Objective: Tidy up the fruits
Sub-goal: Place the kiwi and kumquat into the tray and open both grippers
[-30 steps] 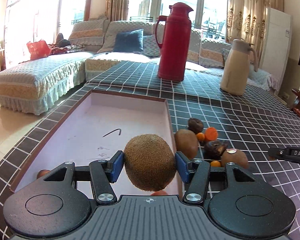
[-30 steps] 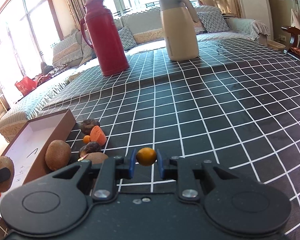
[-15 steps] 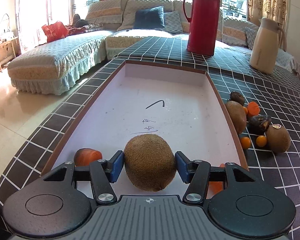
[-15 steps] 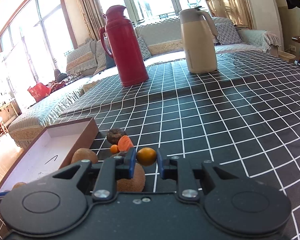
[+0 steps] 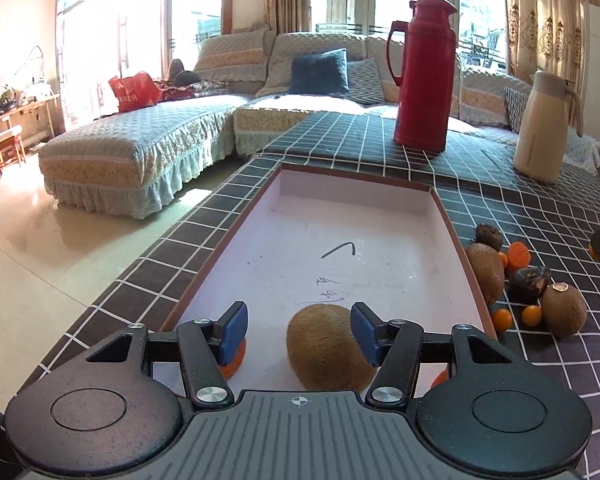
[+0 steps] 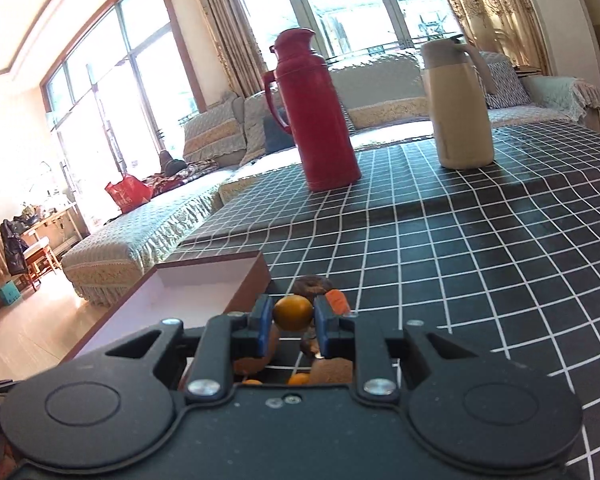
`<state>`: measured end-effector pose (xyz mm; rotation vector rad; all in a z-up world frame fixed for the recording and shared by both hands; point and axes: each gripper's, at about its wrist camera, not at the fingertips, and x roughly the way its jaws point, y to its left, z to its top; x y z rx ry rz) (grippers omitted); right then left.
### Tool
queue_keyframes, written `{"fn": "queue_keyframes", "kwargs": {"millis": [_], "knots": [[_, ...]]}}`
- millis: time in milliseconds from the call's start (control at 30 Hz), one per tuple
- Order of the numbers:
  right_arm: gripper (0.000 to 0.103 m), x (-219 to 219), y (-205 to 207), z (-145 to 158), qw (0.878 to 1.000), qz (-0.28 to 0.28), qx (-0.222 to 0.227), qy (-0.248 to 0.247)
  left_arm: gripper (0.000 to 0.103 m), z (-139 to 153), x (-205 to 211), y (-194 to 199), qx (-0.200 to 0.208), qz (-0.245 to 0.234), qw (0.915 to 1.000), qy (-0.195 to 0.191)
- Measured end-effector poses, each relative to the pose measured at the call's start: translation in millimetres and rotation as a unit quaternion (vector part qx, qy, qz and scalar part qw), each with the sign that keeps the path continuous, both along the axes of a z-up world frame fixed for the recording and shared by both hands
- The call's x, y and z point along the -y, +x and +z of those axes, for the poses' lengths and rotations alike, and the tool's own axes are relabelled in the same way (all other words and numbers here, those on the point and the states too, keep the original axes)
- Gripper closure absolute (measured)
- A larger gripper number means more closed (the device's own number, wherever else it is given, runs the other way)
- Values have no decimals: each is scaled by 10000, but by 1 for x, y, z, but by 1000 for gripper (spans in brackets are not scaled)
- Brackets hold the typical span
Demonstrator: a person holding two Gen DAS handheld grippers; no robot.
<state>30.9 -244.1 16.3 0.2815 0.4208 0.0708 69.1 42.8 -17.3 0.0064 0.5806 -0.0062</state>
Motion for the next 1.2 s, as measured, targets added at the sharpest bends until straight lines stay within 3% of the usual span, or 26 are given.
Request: {"fn": "queue_keyframes", "kwargs": {"millis": [133,300,600,933,1067,1200], "knots": [[82,-16,3,-1,9996,276,-1,19,43,3,-13,1,120,355,9990,-226],[82,-48,3,-3,9955,940,64,-117,31,5,-27,0,238,842,9958,-267],[82,-103,-3,-17,9792,1946,-184,-544,25,-9,-42,13,-253,1149,9921,-434],[81,-127,-9,-30,9676,2313,-364,-942,20,-9,-41,12,-183,1131,9924,-451],[74,-130,-14,-31,9646,2404,-324,-1034,18,-9,-41,12,-190,1136,9922,-479],[75,-126,-15,-28,9630,2484,-262,-1017,17,-9,-40,13,-191,1126,9923,-480]]}}
